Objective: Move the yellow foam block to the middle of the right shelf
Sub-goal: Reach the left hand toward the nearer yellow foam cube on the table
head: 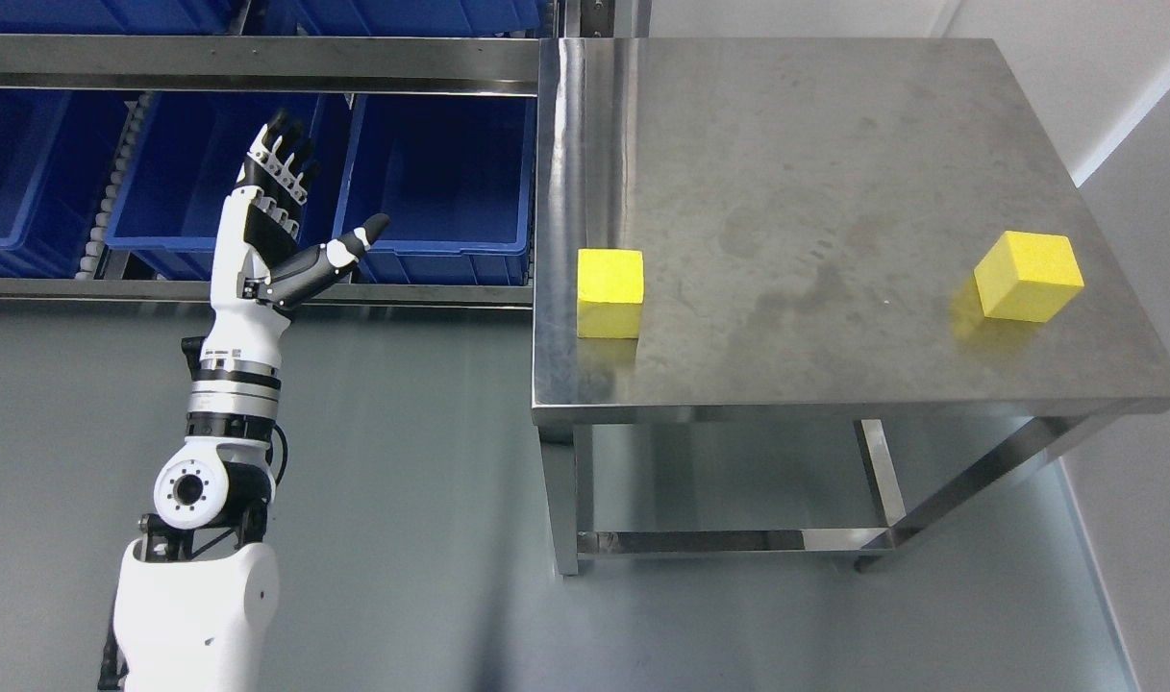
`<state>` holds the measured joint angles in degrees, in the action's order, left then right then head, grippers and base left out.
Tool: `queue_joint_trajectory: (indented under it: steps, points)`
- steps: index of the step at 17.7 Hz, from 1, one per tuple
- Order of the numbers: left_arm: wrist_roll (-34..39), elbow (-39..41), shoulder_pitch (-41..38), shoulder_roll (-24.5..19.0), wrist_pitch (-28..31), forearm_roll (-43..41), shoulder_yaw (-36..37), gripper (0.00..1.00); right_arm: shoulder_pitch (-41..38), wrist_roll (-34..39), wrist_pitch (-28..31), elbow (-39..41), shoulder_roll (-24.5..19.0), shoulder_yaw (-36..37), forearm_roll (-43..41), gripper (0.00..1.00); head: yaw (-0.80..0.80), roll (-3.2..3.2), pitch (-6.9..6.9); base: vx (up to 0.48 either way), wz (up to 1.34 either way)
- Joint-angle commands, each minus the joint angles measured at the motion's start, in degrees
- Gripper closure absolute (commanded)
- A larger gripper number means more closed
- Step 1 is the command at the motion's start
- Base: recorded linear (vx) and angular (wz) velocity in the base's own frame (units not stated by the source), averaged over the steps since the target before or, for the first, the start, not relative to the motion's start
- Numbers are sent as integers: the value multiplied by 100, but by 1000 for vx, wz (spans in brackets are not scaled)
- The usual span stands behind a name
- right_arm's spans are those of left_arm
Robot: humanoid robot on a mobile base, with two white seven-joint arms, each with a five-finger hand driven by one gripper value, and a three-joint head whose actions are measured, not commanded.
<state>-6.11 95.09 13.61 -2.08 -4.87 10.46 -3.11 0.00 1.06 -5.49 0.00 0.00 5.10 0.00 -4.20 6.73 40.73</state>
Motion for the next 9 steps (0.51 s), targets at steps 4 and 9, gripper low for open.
queue_joint_trajectory:
  steps: [4,9]
  points:
    - [-153,1,-60,-125,-5,0,55,0,9,0,-4,100,100,0,0,0,0,0,0,0,0]
    - [-2699,-25,141,-748,-137,-78,223,0,9,0,-4,100,100,0,0,0,0,0,0,0,0]
